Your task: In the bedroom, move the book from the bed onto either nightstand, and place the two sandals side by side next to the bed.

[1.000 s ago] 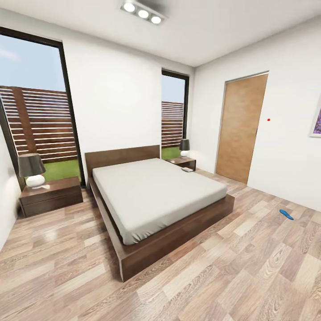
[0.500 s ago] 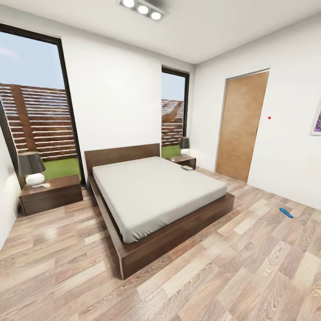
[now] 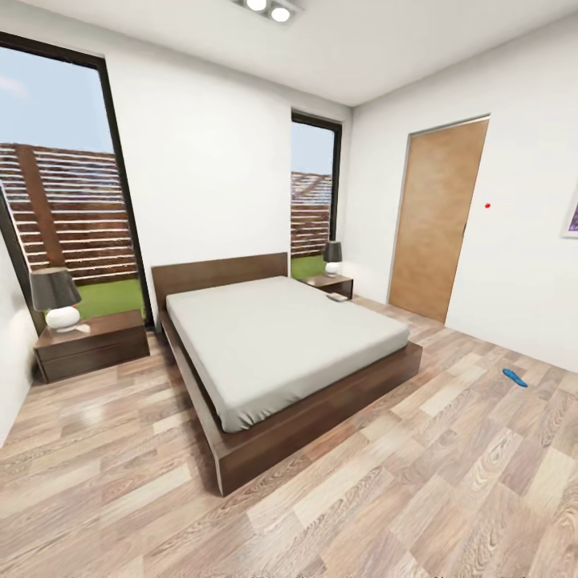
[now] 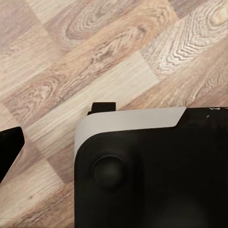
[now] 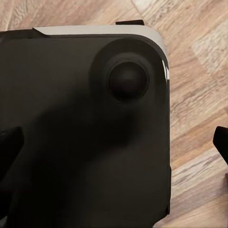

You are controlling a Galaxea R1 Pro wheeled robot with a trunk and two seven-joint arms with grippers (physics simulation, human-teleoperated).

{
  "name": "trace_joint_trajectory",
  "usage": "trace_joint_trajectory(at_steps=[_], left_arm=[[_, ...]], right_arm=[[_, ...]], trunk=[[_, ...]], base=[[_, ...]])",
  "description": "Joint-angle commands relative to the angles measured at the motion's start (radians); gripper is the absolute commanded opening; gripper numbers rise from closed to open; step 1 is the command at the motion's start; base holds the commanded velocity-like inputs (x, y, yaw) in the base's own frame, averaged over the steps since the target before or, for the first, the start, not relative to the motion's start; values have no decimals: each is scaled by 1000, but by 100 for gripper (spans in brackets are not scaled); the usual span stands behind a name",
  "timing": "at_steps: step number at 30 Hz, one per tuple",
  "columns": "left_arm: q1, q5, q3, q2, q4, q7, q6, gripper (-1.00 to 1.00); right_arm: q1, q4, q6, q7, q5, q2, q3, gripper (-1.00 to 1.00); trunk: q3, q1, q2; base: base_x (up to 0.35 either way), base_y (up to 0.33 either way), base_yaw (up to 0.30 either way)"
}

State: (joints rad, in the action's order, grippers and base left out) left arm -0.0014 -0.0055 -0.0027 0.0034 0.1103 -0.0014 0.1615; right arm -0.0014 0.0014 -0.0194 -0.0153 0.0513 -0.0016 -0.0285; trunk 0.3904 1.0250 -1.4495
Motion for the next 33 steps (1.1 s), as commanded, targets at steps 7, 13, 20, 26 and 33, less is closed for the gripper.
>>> trace_joint_trajectory(at_steps=[7, 13, 20, 26, 33], left_arm=[[0, -1, 1, 1, 0, 0, 3, 100], [0, -1, 1, 1, 0, 0, 3, 100], [0, -1, 1, 1, 0, 0, 3, 100], [0, -1, 1, 1, 0, 0, 3, 100], [0, -1, 1, 0, 0, 0, 3, 100]], right_arm=[[0, 0, -2, -2, 8, 0, -3, 100], [0, 0, -1, -2, 8, -2, -5, 100], [0, 0, -1, -2, 8, -3, -4, 100], [0, 0, -1, -2, 8, -4, -4, 100], [0, 0, -1, -2, 8, -4, -4, 100]], trunk=[[9, 0, 0], [17, 0, 0], [28, 0, 0], [37, 0, 0], [48, 0, 0]], base=[[0, 0, -6], [0, 0, -63], [0, 0, -81], [0, 0, -90], [0, 0, -93]])
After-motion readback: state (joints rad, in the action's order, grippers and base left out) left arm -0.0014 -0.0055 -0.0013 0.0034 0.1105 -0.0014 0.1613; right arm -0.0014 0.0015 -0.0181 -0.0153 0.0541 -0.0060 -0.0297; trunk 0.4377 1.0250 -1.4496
